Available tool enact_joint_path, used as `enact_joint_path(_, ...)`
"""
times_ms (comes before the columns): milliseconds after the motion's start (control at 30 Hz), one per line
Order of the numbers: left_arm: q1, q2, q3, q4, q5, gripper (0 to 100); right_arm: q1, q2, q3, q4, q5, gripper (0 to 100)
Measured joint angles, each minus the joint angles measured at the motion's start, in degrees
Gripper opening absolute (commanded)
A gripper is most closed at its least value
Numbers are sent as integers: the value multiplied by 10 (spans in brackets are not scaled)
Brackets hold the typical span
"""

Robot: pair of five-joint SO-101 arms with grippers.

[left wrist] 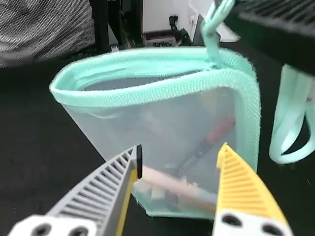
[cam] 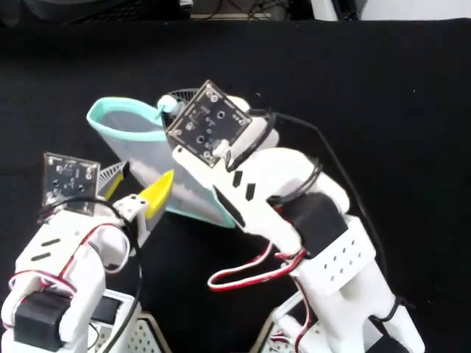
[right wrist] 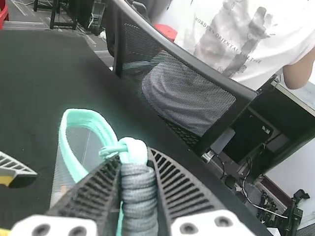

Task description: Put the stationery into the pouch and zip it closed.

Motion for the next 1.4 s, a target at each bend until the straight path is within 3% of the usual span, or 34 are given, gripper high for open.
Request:
enact_joint_path(133,4,0,0,5,0,262,0,1,0,0,0,12)
enact_joint_path(300,24,0,-42,70,1,262,-8,1,0,4,0,12)
enact_joint_path(467,66,-47,-47,100,1,262,-71,-26,0,40,26,12)
enact_joint_path(567,79,-91,-47,101,2,262,-108,-54,0,56,44,12)
enact_joint_path(800,81,-200,38,50,0,262,-116,-69,5,58,48,12)
enact_joint_path(1100,81,-222,59,38,0,262,-116,-72,10,58,48,12)
enact_joint_path(1400,-40,-217,105,-26,0,262,-87,-73,11,55,48,12)
